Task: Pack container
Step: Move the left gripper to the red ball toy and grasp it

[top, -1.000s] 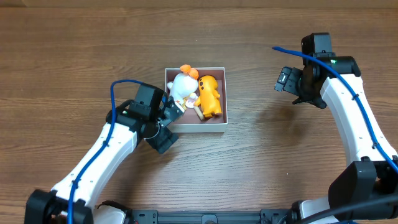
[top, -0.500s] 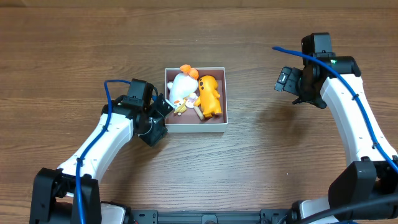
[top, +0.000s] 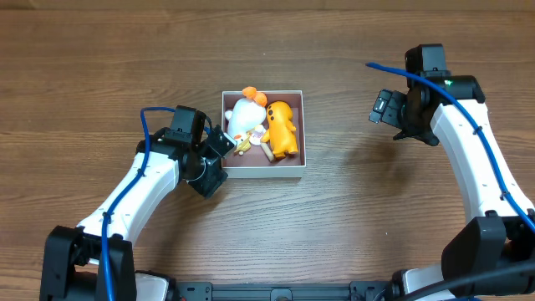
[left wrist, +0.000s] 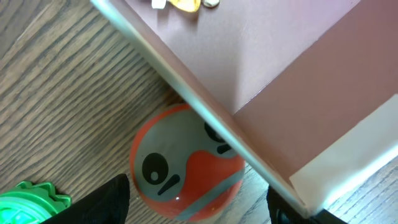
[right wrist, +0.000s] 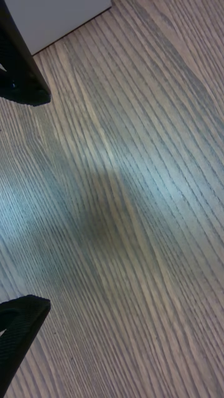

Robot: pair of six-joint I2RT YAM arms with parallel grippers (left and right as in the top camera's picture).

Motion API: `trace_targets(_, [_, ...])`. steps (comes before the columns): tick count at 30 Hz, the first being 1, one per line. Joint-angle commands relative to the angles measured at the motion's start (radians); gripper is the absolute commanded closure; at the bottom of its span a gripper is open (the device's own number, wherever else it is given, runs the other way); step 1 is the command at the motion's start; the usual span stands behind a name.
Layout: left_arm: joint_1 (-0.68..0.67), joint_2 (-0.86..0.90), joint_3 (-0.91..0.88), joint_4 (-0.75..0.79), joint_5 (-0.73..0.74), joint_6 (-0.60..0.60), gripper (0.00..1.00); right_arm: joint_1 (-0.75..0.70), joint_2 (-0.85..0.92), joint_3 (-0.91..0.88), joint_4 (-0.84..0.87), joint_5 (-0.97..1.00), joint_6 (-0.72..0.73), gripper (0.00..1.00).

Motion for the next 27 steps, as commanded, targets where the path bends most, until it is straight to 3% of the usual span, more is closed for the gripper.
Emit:
trace_targets(1, [0.005, 0.008, -0.006, 0.003, 0.031, 0.021, 0.32, -0.003, 0.002, 0.018, 0.006, 0.014, -0.002, 0.00])
trace_targets(4, [0.005, 0.008, -0.006, 0.003, 0.031, 0.021, 0.39, -0.003, 0.002, 0.018, 0.006, 0.014, -0.002, 0.00])
trace_targets(23, [0.005, 0.071, -0.023, -0.008, 0.031, 0.010, 0.48, -0.003, 0.002, 0.018, 0.006, 0.014, -0.002, 0.00])
trace_targets(27, [0.005, 0.097, -0.023, -0.008, 0.031, -0.010, 0.55, -0.003, 0.002, 0.018, 0.006, 0.014, -0.002, 0.00])
